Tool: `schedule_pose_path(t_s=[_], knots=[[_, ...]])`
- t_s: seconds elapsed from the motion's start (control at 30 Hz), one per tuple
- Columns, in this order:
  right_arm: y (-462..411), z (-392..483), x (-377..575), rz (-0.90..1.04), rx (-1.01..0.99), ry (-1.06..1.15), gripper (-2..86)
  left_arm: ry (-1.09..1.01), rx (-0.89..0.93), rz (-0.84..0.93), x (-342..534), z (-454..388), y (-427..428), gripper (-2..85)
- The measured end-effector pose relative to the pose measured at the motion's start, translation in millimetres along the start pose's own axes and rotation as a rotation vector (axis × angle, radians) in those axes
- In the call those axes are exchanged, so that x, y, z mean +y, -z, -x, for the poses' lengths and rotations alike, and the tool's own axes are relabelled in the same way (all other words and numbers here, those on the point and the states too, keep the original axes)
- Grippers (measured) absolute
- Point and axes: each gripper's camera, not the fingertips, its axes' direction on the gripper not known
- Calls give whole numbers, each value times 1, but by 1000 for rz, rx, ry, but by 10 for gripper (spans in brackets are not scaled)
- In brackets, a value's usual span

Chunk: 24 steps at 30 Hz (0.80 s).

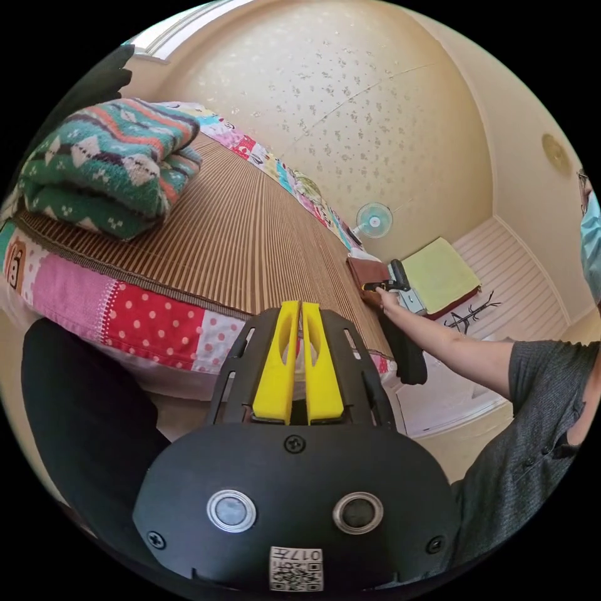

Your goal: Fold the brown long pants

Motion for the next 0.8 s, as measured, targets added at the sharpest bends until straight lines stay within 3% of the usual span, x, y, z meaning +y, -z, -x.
schedule_pose_path(t_s=[0.23,0.4,0.67,0.8], knots=[[16,-57,20,-91,-259,-64,39,2,57,133,4,-3,-34,-10],[53,-86,56,-150,-511,113,27,-57,67,134,14,-11,-35,-10],[49,-59,240,-204,-1055,357,26,-72,131,163,35,-18,-41,-10],[27,-59,312,-212,-1147,306,33,-111,144,193,40,-27,-41,-10]])
